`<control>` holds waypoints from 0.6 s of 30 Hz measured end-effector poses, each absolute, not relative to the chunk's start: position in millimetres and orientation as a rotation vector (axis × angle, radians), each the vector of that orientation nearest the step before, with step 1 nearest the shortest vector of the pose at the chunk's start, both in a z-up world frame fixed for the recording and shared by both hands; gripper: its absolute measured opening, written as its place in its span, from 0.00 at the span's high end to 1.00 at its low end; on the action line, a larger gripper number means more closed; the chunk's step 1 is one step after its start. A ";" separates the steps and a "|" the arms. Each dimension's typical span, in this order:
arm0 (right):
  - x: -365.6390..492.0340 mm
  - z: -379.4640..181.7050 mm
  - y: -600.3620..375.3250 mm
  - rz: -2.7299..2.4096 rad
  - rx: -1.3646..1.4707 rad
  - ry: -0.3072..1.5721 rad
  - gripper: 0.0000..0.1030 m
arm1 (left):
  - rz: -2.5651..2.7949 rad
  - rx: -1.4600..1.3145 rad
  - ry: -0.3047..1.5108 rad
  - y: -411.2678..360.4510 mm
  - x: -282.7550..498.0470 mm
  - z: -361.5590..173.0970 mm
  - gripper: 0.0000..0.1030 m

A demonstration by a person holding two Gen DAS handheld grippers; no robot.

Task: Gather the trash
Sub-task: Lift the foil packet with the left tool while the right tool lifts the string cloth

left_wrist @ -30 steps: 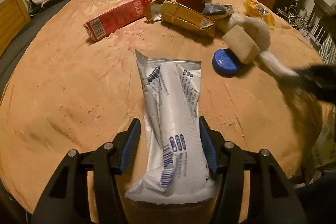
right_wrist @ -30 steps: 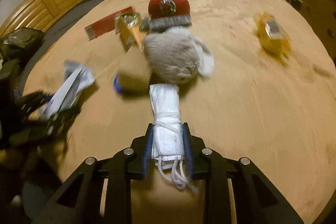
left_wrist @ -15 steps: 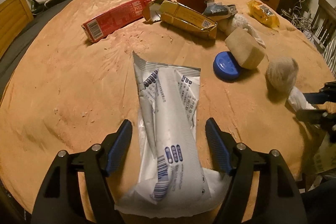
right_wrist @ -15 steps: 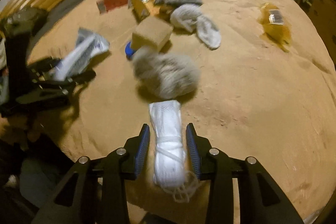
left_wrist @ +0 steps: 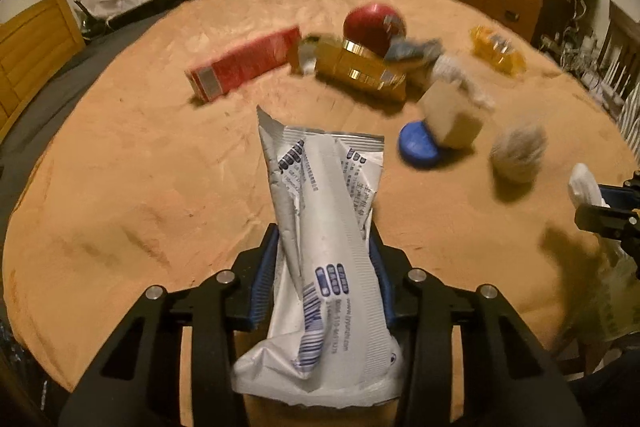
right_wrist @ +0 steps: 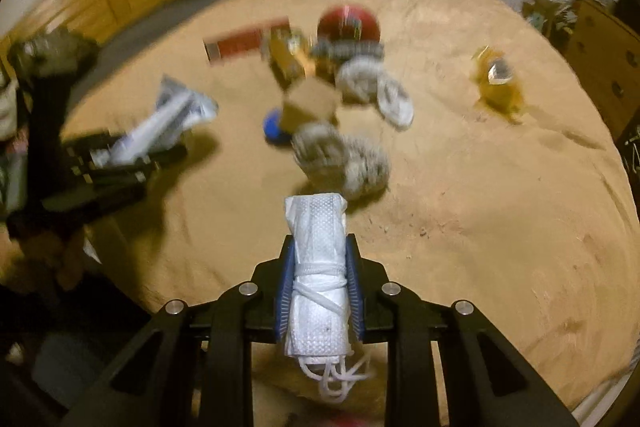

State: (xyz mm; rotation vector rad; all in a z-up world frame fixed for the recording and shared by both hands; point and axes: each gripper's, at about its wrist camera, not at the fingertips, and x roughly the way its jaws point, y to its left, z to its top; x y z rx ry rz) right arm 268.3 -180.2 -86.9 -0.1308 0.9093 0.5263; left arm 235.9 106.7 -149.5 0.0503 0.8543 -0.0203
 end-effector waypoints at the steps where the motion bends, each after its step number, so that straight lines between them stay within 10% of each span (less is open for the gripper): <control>1: 263.4 -81.4 -182.8 0.527 -0.110 0.887 0.76 | -0.022 0.045 0.825 103.3 227.6 -137.8 0.61; 18: 147.5 28.0 -189.4 0.339 -0.016 0.385 0.75 | 0.051 0.042 0.406 52.0 123.4 -18.6 0.61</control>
